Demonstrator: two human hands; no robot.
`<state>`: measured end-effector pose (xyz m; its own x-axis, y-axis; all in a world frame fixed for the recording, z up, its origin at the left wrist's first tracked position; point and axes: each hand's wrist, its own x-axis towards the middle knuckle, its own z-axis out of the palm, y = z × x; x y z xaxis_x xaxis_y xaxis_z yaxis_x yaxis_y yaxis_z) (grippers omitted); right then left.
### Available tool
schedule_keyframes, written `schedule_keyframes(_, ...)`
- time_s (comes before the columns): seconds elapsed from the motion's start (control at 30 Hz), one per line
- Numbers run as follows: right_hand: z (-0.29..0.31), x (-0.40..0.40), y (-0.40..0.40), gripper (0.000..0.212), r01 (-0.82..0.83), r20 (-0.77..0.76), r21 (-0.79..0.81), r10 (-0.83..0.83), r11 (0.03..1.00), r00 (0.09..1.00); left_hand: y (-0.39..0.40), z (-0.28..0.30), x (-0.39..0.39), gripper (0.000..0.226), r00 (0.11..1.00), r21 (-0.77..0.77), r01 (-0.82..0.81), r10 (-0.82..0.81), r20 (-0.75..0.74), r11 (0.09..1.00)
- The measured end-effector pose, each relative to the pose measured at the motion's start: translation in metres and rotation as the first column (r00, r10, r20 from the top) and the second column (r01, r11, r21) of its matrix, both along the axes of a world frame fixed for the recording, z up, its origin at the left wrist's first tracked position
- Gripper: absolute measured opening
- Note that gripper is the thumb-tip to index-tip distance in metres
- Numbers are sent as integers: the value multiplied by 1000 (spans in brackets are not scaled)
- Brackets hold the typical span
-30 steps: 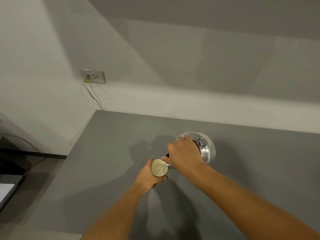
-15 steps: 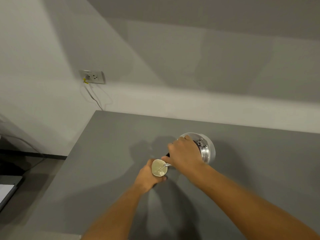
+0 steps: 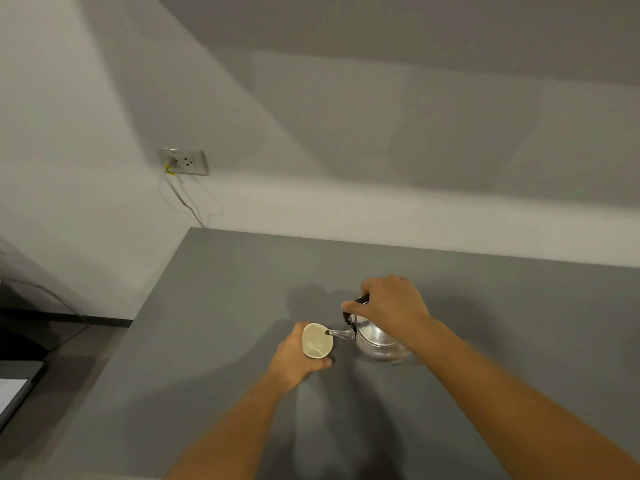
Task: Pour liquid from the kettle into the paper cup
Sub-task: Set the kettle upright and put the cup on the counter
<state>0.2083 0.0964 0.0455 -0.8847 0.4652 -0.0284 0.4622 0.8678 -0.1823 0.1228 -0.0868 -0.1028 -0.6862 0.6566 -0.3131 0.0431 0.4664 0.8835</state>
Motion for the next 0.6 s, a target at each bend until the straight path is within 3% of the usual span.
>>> schedule_keyframes(0.1, -2, 4, 8, 52, 70, 0, -119, -70, 990, 998, 0, 1, 0, 76, 1000, 5, 18, -18, -16, 1000)
schedule_keyframes(0.3, -3, 8, 21, 54, 122, -11, -195, -126, 973, 992, 1, 6, -4, 91, 997, -26, 54, -55, -44, 998)
schedule_keyframes(0.6, -8, 10, 55, 56, 180, -117, -343, -232, 922, 966, 10, 19, -20, 61, 995, -8, -3, 3, -103, 1000)
